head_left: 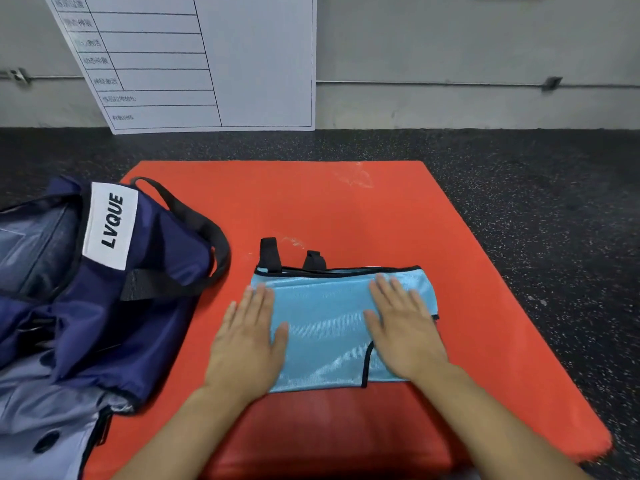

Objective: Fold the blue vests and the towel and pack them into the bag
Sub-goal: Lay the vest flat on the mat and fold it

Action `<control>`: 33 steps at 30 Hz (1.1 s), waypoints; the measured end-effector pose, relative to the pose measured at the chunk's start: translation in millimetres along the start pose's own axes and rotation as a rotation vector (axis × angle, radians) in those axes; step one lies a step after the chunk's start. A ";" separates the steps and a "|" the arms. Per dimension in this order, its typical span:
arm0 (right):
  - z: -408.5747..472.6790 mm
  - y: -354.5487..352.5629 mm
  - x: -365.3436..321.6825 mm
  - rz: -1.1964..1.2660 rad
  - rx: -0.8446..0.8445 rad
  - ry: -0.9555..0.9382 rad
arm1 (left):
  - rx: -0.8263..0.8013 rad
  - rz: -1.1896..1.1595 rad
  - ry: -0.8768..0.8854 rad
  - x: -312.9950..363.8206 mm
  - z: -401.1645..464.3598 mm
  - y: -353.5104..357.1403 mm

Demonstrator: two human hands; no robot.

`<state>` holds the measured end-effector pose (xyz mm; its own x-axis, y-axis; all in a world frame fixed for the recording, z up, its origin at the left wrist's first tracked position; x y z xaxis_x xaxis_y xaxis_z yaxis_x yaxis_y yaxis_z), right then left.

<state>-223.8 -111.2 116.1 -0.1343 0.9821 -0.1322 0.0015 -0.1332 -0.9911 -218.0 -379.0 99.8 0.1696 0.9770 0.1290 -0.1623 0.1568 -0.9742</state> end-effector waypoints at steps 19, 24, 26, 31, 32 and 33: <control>43.5 -4.1 -16.1 0.258 0.074 -0.169 | -0.041 -0.042 -0.066 -23.4 15.5 -6.7; 64.2 -6.3 -32.7 0.326 0.004 -0.222 | -0.046 -0.065 -0.078 -20.3 14.2 -14.1; 69.7 -5.4 -37.5 0.278 0.031 -0.194 | -0.043 -0.088 -0.098 -20.9 14.9 -18.8; 60.3 -8.1 -26.6 0.071 0.088 -0.003 | -0.032 -0.106 -0.109 -24.8 16.9 -33.4; 57.1 -10.0 -19.1 0.041 0.076 0.046 | -0.022 -0.116 -0.109 -23.3 16.7 -36.5; 53.6 -12.6 -10.5 0.011 0.059 0.091 | -0.019 -0.124 -0.107 -21.8 16.2 -38.5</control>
<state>-275.5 -127.0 130.9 -0.0441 0.9882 -0.1470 -0.0566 -0.1494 -0.9872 -231.2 -404.0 137.4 0.0822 0.9603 0.2667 -0.1282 0.2755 -0.9527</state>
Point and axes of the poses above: each hand's wrist, its own z-axis towards the middle knuckle, its own y-axis out of the palm, x = y × z, the point moved 3 cm from there along z, towards the middle knuckle, and after that the axes turned 2 degrees about -y, right-handed, at the moved point
